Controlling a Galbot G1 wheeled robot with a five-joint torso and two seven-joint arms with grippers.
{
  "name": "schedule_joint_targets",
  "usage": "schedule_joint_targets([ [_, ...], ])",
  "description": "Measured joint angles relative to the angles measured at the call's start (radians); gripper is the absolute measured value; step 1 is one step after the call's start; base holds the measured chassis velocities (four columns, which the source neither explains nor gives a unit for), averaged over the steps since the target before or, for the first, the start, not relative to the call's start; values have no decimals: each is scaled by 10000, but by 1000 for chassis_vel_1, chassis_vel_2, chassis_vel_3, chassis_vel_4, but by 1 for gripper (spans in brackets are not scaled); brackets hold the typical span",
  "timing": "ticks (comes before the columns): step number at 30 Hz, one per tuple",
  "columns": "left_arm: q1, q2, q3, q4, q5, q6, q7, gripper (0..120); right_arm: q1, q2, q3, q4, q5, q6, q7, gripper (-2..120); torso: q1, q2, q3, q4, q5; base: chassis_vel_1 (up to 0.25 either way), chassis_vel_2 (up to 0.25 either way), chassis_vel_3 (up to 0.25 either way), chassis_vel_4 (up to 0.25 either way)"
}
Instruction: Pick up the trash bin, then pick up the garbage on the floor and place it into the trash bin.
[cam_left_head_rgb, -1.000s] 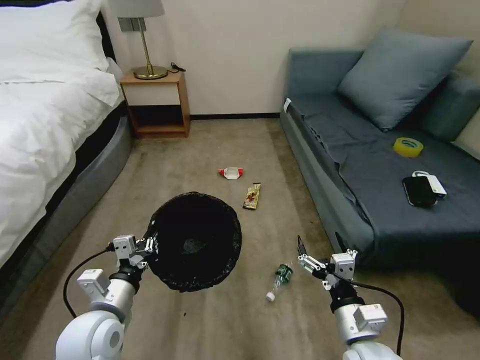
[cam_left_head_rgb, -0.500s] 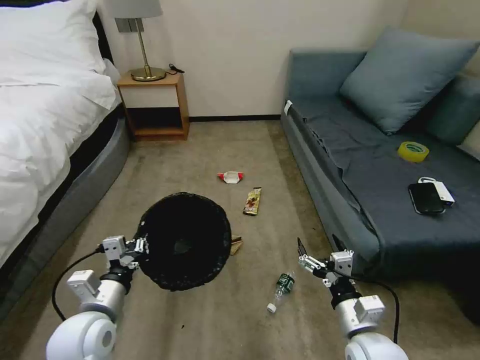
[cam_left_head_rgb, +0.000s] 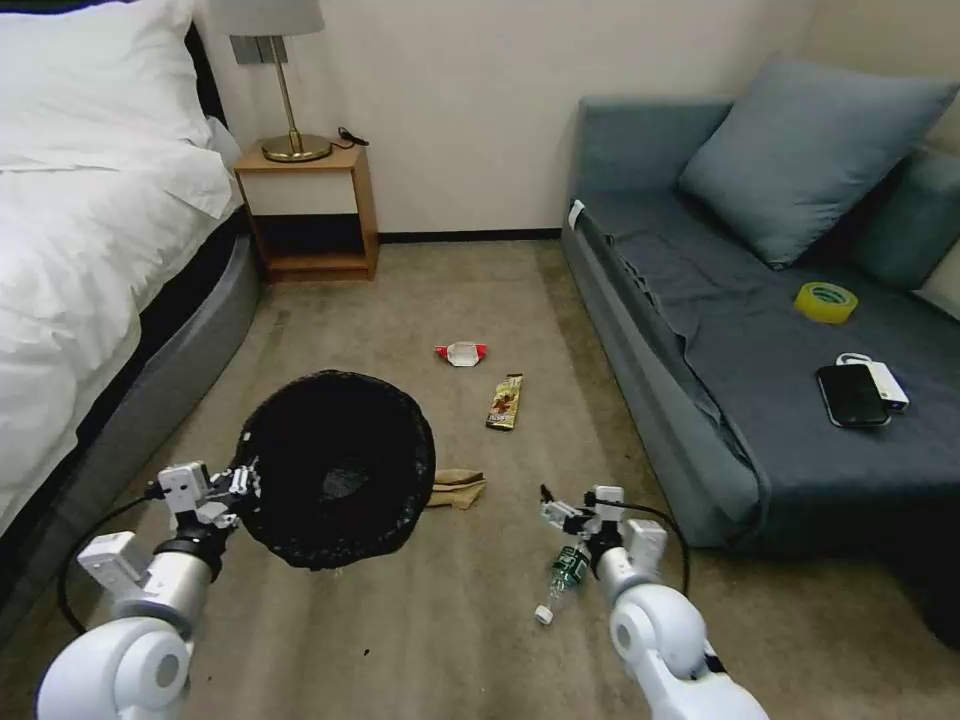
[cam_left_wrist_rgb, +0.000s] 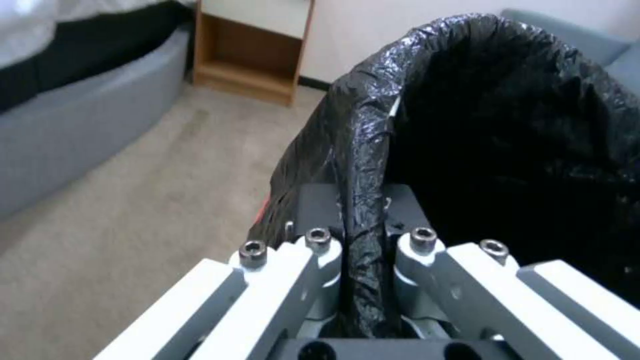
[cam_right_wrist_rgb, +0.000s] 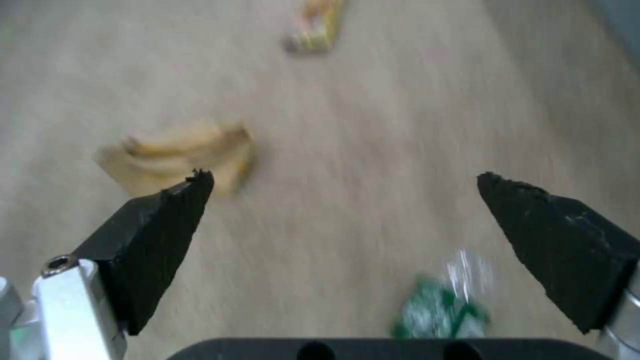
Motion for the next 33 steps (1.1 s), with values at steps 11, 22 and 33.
schedule_joint_targets([
  [11,-16,557,-860,472,-732,9,145,4,1459,282,-537,-932,4897,-2409,4951,100,0,0,0,-1,0,0,0,0,0],
  [22,-65,721,-1079,807,-898,-32,226,4,2083,521,-390,-2731,4493,-2358,4662,100,0,0,0,-1,1,0,0,0,0],
  [33,-219,506,-764,822,-585,-3,184,4,2343,490,-124,-3896,4156,-2306,3849,100,0,0,-1,-3,2,0,0,0,0],
])
